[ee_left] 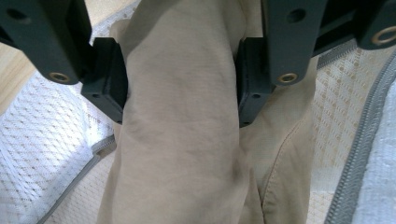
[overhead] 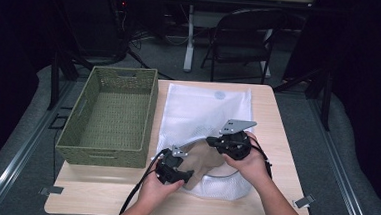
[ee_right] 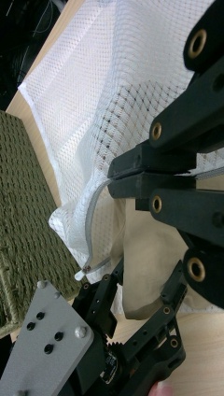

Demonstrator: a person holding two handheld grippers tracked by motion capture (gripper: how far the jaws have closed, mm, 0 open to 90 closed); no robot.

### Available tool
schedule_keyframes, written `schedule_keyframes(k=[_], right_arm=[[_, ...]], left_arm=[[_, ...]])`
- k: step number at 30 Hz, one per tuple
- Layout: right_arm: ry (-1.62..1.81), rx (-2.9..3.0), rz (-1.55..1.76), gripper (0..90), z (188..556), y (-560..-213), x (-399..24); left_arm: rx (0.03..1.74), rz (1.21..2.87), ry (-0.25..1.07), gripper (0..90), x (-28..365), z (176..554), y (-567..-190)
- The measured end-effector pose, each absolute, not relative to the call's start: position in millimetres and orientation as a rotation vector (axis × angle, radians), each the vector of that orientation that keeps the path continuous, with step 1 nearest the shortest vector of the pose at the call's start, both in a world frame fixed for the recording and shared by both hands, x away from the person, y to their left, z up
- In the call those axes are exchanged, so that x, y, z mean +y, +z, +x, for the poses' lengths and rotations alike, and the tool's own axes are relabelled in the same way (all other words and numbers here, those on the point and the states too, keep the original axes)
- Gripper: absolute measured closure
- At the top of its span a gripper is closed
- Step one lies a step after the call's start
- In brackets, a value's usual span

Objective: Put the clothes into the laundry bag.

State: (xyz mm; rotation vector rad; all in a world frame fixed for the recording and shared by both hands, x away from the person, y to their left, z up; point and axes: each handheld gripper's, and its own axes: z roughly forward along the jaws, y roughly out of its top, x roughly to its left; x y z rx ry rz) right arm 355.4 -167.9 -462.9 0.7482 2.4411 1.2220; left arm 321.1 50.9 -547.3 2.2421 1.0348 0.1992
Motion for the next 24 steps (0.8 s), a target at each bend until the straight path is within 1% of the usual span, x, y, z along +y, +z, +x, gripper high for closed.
schedule_keyframes(k=[11, 24], right_arm=[[1.225, 2.438, 0.747, 88.5, 354.6, -462.2, -167.8], [1.232, 2.435, 0.74, 88.5, 353.6, -460.9, -167.1]], left_arm=[[1.044, 2.233, 0.209, 54.6, 50.9, 320.7, -545.7], [1.045, 2.198, 0.25, 58.1, 47.6, 323.6, -533.8]])
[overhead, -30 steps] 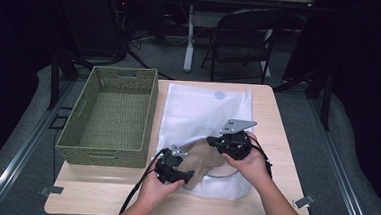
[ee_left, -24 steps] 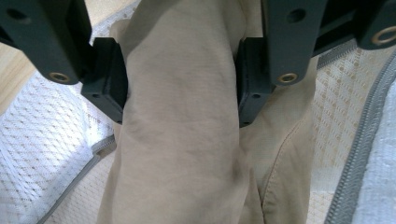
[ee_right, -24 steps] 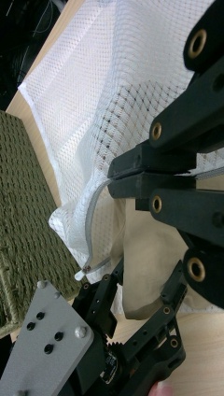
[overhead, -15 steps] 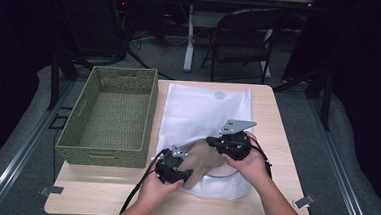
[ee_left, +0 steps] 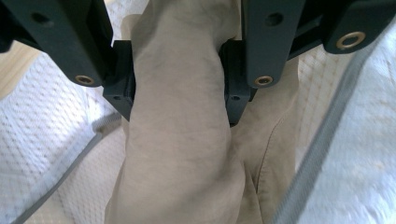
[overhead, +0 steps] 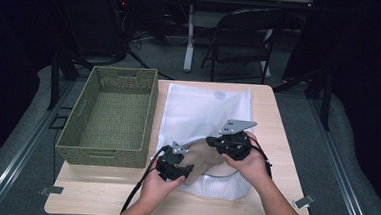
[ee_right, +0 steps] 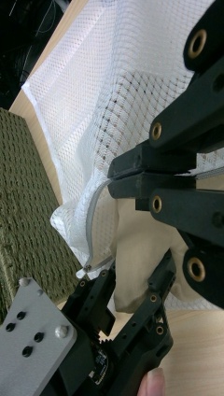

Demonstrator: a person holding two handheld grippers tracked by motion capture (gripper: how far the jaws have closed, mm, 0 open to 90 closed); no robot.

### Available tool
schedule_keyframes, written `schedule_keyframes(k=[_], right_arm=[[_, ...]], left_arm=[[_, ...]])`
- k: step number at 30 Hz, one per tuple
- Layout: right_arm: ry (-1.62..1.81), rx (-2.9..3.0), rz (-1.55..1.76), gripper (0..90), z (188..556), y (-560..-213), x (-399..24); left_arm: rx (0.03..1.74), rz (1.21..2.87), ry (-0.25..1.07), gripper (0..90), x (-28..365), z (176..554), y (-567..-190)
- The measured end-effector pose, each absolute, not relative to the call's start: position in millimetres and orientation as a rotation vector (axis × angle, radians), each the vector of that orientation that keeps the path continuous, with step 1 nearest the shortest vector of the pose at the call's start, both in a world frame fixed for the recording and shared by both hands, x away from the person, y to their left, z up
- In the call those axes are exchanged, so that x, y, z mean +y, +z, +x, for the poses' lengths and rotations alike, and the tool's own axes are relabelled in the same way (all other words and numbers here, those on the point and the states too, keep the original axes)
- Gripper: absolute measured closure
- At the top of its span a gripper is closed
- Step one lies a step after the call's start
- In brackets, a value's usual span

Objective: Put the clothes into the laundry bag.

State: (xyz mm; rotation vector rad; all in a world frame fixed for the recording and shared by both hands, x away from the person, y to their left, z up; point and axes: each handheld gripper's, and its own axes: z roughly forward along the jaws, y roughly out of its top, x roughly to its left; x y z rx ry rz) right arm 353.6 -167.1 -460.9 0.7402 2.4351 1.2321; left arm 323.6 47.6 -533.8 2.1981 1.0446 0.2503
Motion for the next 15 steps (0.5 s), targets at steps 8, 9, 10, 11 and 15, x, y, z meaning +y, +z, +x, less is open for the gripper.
schedule_keyframes(k=[8, 9, 10, 11, 15], right_arm=[[1.232, 2.435, 0.738, 88.5, 353.1, -460.0, -166.4], [1.233, 2.435, 0.737, 88.5, 353.0, -459.8, -166.2], [1.236, 2.433, 0.736, 88.5, 352.9, -459.7, -166.1], [1.238, 2.432, 0.736, 88.5, 352.8, -459.6, -165.9], [1.236, 2.432, 0.734, 88.5, 352.6, -459.4, -165.9]], left_arm=[[1.049, 2.177, 0.27, 58.8, 41.8, 328.7, -528.4], [1.044, 2.174, 0.285, 58.8, 41.0, 329.7, -528.1], [1.041, 2.174, 0.289, 58.8, 40.4, 331.0, -527.5], [1.047, 2.167, 0.293, 58.9, 39.2, 332.3, -527.5], [1.058, 2.154, 0.306, 58.9, 35.6, 337.4, -528.0]])
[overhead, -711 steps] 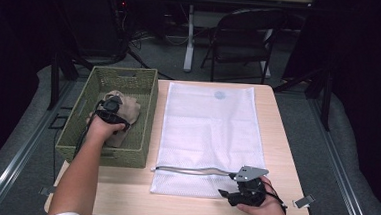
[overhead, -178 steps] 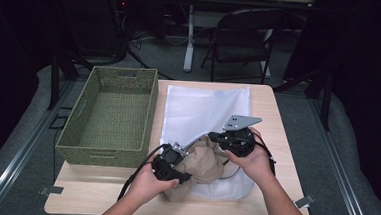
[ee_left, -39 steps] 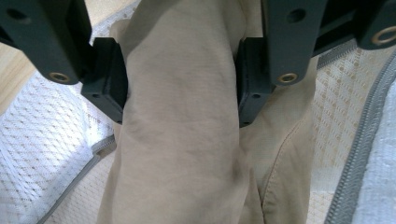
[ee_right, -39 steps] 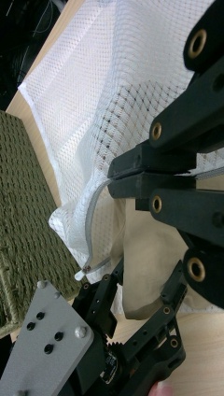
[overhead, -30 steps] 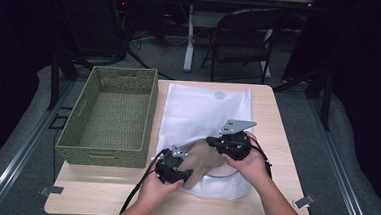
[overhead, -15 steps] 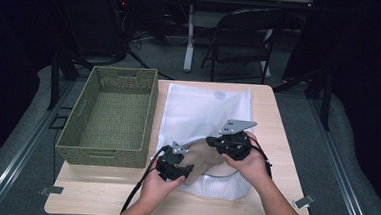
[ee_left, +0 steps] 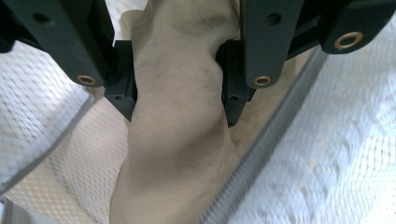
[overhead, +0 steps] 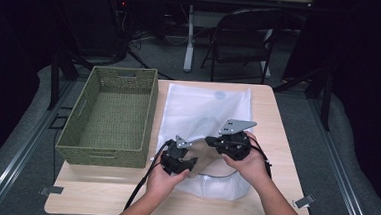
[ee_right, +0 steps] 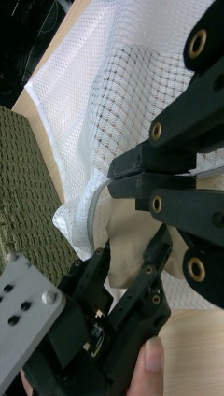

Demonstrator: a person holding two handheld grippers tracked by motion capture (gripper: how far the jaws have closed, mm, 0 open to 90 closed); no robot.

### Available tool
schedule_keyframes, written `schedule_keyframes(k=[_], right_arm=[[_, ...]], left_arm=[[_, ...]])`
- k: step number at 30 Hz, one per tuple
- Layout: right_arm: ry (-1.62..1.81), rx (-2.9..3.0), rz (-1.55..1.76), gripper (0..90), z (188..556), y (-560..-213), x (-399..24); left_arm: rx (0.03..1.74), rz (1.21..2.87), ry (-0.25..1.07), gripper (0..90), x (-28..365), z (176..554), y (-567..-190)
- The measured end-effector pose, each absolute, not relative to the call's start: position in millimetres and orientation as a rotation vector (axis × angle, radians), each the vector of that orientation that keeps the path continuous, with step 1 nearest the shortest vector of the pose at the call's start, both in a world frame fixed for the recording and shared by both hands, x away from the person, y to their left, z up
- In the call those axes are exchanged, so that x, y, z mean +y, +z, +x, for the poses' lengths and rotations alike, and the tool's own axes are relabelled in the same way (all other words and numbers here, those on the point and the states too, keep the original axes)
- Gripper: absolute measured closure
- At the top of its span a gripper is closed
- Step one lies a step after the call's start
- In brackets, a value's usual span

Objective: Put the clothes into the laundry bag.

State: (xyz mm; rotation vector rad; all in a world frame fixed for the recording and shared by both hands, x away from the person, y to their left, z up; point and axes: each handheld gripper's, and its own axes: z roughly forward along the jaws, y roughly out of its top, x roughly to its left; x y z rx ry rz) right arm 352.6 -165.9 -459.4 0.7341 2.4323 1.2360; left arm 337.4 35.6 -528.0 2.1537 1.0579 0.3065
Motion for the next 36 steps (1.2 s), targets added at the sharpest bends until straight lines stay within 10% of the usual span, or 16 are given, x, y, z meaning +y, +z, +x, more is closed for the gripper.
schedule_keyframes(k=[36], right_arm=[[1.23, 2.435, 0.746, 88.5, 354.4, -461.3, -166.7]], left_arm=[[1.081, 2.147, 0.333, 52.4, 23.7, 355.2, -543.6]])
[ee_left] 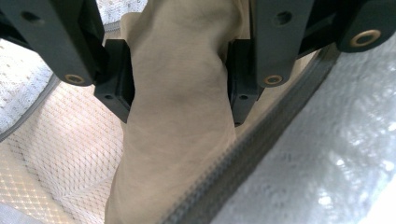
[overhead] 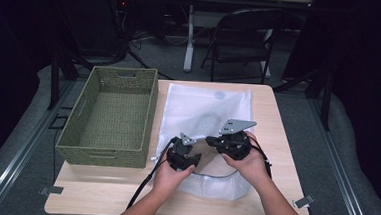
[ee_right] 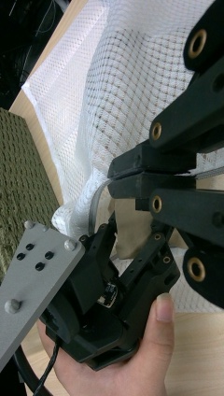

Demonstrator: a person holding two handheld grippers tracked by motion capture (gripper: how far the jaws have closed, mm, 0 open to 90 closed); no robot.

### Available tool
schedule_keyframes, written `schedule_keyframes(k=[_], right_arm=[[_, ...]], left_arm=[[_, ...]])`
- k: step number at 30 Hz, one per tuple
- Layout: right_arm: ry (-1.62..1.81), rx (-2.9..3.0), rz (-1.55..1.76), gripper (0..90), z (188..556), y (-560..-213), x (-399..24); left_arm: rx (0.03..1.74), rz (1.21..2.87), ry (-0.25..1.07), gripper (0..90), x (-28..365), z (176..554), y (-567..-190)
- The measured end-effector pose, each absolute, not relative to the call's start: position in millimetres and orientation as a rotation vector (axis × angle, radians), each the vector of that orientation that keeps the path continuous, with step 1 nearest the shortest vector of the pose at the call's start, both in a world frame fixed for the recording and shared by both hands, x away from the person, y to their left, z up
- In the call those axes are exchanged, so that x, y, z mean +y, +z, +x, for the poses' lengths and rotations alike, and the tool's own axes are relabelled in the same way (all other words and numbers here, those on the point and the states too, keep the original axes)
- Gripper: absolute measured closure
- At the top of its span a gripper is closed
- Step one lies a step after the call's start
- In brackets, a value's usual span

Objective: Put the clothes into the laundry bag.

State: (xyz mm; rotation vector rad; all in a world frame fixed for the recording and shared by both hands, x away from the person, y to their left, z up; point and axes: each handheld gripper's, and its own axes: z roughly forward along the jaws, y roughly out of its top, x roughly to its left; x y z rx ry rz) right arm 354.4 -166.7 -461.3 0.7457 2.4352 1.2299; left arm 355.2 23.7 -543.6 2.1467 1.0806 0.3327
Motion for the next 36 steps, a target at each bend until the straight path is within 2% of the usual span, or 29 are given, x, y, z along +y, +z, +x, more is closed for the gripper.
schedule_keyframes(k=[21, 36], right_arm=[[1.231, 2.432, 0.751, 88.5, 355.7, -461.8, -168.2], [1.225, 2.448, 0.741, 88.4, 354.2, -462.8, -167.2]], left_arm=[[1.061, 2.132, 0.294, 39.8, 31.4, 346.6, -529.5], [1.002, 2.131, 0.34, 39.3, 54.9, 320.4, -505.9]])
